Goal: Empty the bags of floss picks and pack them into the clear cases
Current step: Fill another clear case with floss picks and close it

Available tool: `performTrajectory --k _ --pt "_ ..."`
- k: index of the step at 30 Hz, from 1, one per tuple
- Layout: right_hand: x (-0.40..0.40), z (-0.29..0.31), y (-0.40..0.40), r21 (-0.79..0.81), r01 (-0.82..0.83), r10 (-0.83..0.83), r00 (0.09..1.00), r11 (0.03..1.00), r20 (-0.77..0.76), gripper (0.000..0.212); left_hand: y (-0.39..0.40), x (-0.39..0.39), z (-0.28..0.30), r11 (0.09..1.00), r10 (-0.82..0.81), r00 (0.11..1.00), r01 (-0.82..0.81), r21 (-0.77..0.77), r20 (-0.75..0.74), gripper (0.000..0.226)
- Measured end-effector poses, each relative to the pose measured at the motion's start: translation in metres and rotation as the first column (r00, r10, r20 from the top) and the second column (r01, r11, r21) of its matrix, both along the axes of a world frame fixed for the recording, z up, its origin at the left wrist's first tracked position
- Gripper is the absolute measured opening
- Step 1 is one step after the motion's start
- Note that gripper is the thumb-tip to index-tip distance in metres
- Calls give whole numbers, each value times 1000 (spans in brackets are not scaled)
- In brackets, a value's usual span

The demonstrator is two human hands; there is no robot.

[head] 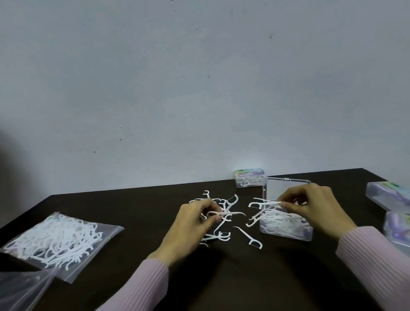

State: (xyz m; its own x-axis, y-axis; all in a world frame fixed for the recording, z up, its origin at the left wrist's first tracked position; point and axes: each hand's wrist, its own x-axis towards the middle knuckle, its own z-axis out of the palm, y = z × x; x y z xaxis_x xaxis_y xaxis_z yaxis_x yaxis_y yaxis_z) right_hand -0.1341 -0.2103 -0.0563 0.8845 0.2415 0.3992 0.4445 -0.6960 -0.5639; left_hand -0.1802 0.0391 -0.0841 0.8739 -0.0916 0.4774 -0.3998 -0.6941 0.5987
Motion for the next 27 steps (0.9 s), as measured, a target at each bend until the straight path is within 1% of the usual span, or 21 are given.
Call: performTrajectory --k 2,5,10,14,16,20,24,27 --pt "3 -1 -13 -11 39 -39 999 999 -7 9 -13 7 2 1000 -7 999 8 -25 36 7" --pt "6 -5 -29 -19 93 -94 995 995 -34 14 -33 21 2 999 -9 999 11 -46 42 11" --pt "9 -11 -34 -35 87 -89 993 996 -72 18 -59 39 -3 999 -10 997 13 -49 74 11" --pt "11 -14 -25 60 92 -91 996 994 -27 12 -72 47 -5 999 -34 996 37 -34 86 8" --pt "11 -16 -24 124 89 -86 996 988 -29 14 -77 50 -5 998 -57 994 60 -31 95 7" --pt "11 -18 -28 256 69 -46 994 964 -95 24 -89 55 -6 995 -103 989 103 13 106 4" --pt "11 -19 -33 282 61 -20 989 957 -145 29 -100 62 -7 989 -135 987 129 77 84 7" --pt "13 -18 -36 317 28 33 982 948 -186 32 -104 64 -6 985 -159 986 154 71 59 12"
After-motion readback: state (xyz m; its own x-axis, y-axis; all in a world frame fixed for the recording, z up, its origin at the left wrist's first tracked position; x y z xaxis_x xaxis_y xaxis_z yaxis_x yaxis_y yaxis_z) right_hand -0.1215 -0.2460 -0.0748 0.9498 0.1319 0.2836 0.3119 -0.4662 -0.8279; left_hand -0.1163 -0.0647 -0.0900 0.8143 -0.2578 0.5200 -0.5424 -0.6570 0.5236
